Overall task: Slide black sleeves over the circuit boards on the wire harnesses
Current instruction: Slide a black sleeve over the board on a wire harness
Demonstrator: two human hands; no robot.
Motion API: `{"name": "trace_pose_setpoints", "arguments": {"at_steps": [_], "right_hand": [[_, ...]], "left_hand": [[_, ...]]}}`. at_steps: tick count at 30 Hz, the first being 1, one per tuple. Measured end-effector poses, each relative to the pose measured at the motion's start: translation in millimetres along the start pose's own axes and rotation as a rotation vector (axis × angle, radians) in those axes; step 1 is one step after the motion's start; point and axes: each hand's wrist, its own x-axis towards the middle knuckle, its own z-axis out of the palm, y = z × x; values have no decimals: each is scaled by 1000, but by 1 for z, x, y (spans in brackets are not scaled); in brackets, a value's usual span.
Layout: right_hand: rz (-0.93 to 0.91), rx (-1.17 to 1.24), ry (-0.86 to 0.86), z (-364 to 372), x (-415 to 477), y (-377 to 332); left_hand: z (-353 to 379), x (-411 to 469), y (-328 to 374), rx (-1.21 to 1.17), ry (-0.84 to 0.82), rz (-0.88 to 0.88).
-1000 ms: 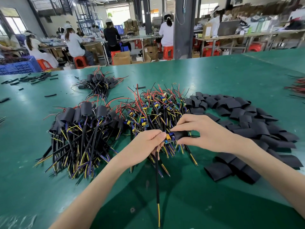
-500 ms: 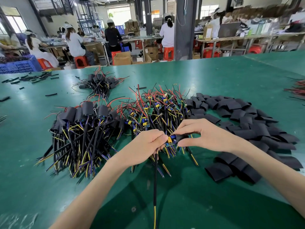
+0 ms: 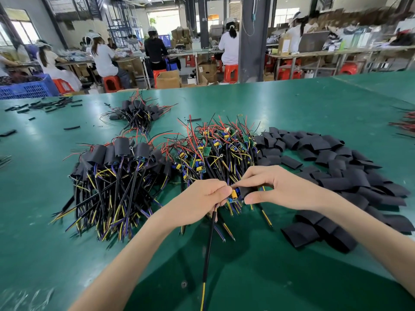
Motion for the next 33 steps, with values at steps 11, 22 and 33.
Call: {"name": "trace_pose_setpoints", "arguments": {"at_steps": [11, 22, 33], "right_hand": [[-285, -397, 173, 18, -1, -9], [-110, -431, 306, 27, 3, 0], [129, -414, 316, 37, 7, -4]], "left_hand": [[4, 0, 2, -234, 17, -70], [9, 5, -1, -537, 128, -189], [15, 8, -9, -428, 247, -173]]}}
